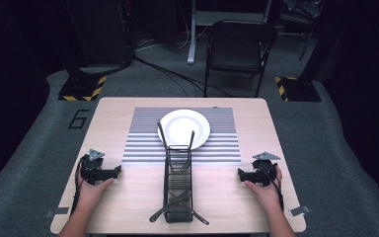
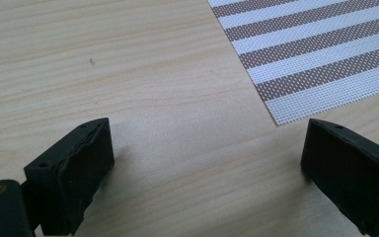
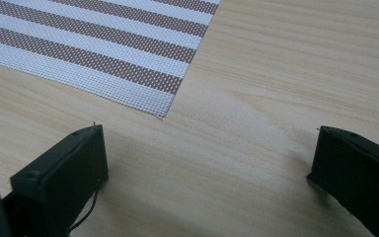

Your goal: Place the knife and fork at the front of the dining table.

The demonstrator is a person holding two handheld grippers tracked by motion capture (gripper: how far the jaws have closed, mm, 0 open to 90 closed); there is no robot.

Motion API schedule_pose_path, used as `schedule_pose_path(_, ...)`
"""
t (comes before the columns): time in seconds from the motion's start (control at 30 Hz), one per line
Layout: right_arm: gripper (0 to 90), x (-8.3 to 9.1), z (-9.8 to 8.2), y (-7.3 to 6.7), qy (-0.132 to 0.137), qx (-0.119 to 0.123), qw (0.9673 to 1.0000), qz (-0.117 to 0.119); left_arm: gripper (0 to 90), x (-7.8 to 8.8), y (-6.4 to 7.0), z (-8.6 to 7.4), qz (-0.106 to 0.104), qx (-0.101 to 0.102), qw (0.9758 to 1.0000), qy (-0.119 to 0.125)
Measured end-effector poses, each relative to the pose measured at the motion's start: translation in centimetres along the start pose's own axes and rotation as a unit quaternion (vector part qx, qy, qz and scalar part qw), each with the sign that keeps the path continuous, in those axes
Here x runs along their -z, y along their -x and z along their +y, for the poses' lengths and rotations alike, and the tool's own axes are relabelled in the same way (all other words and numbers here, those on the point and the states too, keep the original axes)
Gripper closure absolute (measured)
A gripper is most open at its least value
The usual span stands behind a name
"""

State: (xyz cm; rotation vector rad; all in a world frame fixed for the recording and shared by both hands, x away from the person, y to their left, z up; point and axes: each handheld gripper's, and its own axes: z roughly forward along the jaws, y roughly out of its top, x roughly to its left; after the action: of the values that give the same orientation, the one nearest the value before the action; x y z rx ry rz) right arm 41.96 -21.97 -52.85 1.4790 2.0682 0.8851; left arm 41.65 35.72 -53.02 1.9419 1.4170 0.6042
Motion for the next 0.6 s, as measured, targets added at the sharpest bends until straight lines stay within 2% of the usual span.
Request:
schedule_pose_path(0.2, 1.3, 0.1, 0.0, 0.1, 0.001, 0.002, 1.0000, -0.001, 5.7, 0.0, 0.0, 0.0, 0.000, 0.000, 1.0000, 0.000)
schedule_pose_path(0.37, 6.3, 0.2, -0.1, 0.1, 0.007, -0.011, 0.9999, -0.010, 5.7, 0.0, 0.0, 0.0, 0.000, 0.001, 1.0000, 0.000)
schedule_pose_path(0.4, 13.7, 0.4, 0.0, 0.0, 0.006, -0.011, 0.9999, -0.009, 5.7, -0.1, 0.0, 0.0, 0.002, 0.002, 1.0000, 0.003)
schedule_pose_path(0.43, 13.7, 0.4, 0.0, 0.0, 0.006, -0.011, 0.9999, -0.009, 5.7, -0.1, 0.0, 0.0, 0.002, 0.002, 1.0000, 0.003)
schedule_pose_path(0.5, 17.5, 0.8, 0.2, -0.1, 0.006, -0.015, 0.9998, 0.006, 5.7, -0.1, 0.0, 0.1, 0.002, 0.003, 1.0000, 0.001)
schedule_pose_path(0.6, 19.4, 1.5, 0.7, -0.5, 0.013, -0.008, 0.9999, 0.003, 5.7, -0.1, 0.0, 0.1, 0.002, 0.003, 1.0000, 0.001)
